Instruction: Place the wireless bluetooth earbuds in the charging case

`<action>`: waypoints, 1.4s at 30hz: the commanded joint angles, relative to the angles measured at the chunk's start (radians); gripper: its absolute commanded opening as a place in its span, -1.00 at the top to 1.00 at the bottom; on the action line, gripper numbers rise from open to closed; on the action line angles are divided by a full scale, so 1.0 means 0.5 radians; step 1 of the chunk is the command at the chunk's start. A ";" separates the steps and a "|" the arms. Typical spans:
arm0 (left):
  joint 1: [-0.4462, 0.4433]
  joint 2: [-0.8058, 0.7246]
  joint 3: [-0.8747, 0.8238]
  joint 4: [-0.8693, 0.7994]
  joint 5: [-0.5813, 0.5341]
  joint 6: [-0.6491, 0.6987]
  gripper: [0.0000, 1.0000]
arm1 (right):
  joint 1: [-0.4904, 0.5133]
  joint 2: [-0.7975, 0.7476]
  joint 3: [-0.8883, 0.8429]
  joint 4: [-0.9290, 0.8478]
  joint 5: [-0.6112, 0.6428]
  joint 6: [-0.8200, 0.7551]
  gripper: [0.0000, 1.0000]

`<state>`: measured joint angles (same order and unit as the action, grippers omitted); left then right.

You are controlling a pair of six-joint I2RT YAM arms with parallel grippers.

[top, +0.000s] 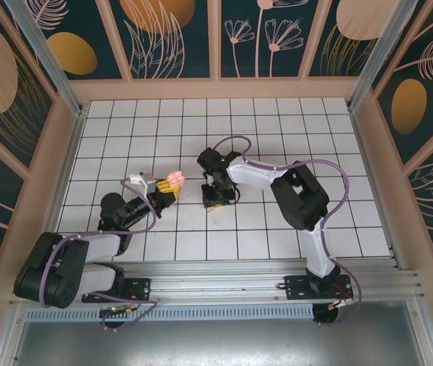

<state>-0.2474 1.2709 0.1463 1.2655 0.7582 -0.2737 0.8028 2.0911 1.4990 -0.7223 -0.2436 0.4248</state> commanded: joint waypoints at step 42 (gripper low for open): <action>-0.315 0.269 0.606 -1.044 0.367 0.873 0.73 | 0.041 -1.565 -0.994 1.216 0.481 -1.149 0.66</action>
<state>-0.4000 1.3960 0.4175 0.7502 0.8928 0.1322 0.7952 1.3319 1.0306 -0.1841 -0.0151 -0.0620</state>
